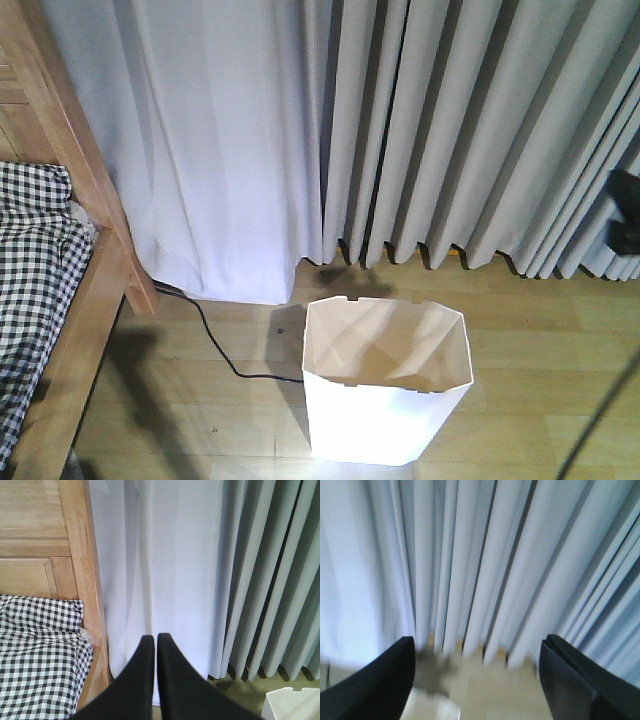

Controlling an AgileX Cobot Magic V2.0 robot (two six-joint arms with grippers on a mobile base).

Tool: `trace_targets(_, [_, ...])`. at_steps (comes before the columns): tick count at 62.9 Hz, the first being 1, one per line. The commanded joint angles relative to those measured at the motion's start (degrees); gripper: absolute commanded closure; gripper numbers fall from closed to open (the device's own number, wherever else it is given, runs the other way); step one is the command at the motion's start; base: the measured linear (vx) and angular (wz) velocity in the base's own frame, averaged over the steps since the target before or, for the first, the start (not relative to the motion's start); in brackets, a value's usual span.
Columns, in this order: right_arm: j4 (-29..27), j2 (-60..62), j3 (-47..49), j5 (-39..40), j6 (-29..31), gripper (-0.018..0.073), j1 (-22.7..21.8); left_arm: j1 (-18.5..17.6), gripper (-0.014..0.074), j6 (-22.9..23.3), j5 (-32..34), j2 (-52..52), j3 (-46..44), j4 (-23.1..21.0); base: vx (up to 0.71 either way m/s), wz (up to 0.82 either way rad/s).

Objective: Move trash bin to bedside with robot

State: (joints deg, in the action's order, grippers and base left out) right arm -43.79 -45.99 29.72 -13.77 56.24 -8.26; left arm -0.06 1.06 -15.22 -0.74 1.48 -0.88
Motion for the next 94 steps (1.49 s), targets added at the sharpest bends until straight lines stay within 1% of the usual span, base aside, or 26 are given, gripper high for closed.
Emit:
trace_targets(1, [-0.97,10.57,-1.68,2.1,0.29,0.0041,-0.22,-0.11,0.0603,0.25,3.98,-0.82,1.07,-0.18,0.0,0.0])
trace_targets(12, [-5.36,29.07,-9.4,0.96,-0.64,0.0041,-0.17,-0.11,0.0603,0.25,3.98,-0.82,1.07,-0.18,0.0,0.0])
trace_targets(17, [-5.8,34.35,-13.82,1.02,-0.64,0.0041,0.08,-0.11,0.0603,0.25,3.98,-0.82,1.07,-0.18,0.0,0.0])
trace_targets(20, [-5.8,36.42,-16.27,1.82,-0.59,0.0041,0.99,-0.11,0.0603,0.25,3.98,-0.82,1.07,-0.18,0.0,0.0])
trace_targets(26, [-5.73,38.1,-17.06,3.62,-0.59,0.0041,2.93,-0.11,0.0603,0.25,3.98,-0.82,1.07,-0.18,0.0,0.0])
trace_targets(36, [-5.57,38.06,-17.06,3.57,-0.59,0.0041,5.78,-0.11,0.0603,0.25,3.98,-0.82,1.07,-0.18,0.0,0.0])
trace_targets(42, [-4.88,38.06,-17.06,4.33,-0.29,0.0053,6.27,-0.11,0.0603,0.25,3.98,-0.82,1.07,-0.18,0.0,0.0])
trace_targets(45, [-5.04,38.06,-17.06,5.29,-1.03,0.0086,6.22,-0.11,0.0603,0.25,3.98,-0.82,1.07,-0.18,0.0,0.0])
trace_targets(50, [-4.88,38.06,-17.06,6.21,-1.7,0.0211,6.22,-0.11,0.0603,0.25,3.98,-0.82,1.07,-0.18,0.0,0.0])
trace_targets(58, [-4.69,38.06,-17.06,6.35,-1.65,0.0515,6.22,-0.11,0.0603,0.25,3.98,-0.82,1.07,-0.18,0.0,0.0])
trace_targets(60, [-4.75,38.06,-17.06,6.79,-1.65,0.0576,6.22,-0.11,0.0603,0.25,3.98,-0.82,1.07,-0.18,0.0,0.0])
trace_targets(94, [-4.94,38.06,-17.06,6.72,-1.65,0.0568,6.22,-0.11,0.0603,0.25,3.98,-0.82,1.07,-0.18,0.0,0.0])
